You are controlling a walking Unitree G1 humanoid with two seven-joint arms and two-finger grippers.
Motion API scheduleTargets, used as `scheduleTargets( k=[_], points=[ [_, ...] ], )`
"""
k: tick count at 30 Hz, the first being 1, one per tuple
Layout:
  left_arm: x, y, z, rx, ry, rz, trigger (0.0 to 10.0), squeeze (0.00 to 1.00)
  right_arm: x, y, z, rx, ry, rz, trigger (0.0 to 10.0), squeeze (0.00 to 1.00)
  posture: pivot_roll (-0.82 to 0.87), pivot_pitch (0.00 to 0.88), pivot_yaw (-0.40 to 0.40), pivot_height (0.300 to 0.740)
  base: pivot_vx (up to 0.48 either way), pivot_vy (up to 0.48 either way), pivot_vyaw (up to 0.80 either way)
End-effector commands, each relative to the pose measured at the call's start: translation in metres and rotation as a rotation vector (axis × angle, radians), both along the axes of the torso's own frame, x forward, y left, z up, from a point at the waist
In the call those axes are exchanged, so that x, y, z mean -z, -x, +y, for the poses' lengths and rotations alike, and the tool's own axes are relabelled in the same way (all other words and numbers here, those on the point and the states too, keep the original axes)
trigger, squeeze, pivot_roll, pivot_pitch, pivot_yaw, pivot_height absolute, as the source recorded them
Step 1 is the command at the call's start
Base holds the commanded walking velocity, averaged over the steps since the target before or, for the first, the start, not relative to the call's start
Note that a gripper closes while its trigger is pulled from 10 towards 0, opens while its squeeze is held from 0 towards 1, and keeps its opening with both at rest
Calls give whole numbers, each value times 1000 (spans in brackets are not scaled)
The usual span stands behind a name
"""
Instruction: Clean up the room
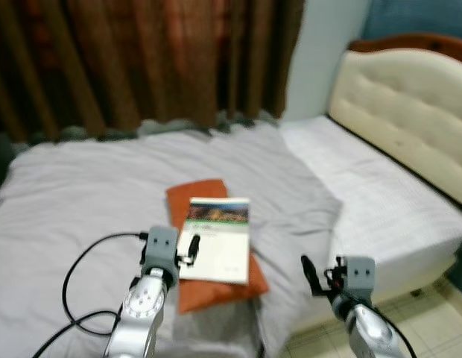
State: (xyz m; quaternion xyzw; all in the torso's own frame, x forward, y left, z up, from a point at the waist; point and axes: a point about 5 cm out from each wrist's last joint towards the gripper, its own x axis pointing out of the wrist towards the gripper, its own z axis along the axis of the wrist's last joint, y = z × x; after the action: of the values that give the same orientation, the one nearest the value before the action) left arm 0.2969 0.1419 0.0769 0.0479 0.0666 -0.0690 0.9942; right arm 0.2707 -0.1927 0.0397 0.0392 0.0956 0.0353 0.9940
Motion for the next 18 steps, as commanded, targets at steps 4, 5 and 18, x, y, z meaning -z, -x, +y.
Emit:
scheduleTargets(
  k=[4, 5, 18],
  points=[
    [2, -1, 11, -67, 40, 20, 10000, 0, 0, -5, 8, -29, -8, 6, 10000, 0, 79, 0, -55, 740, 480, 0, 0],
    [3, -1, 11, -73, 44, 22, 10000, 0, 0, -6, 8, -33, -10, 4, 10000, 0, 79, 0, -55, 740, 480, 0, 0],
    [0, -9, 17, -52, 25, 20, 10000, 0, -1, -7, 11, -53, -3, 0, 10000, 0, 77, 0, -59, 740, 480, 0, 0]
  ],
)
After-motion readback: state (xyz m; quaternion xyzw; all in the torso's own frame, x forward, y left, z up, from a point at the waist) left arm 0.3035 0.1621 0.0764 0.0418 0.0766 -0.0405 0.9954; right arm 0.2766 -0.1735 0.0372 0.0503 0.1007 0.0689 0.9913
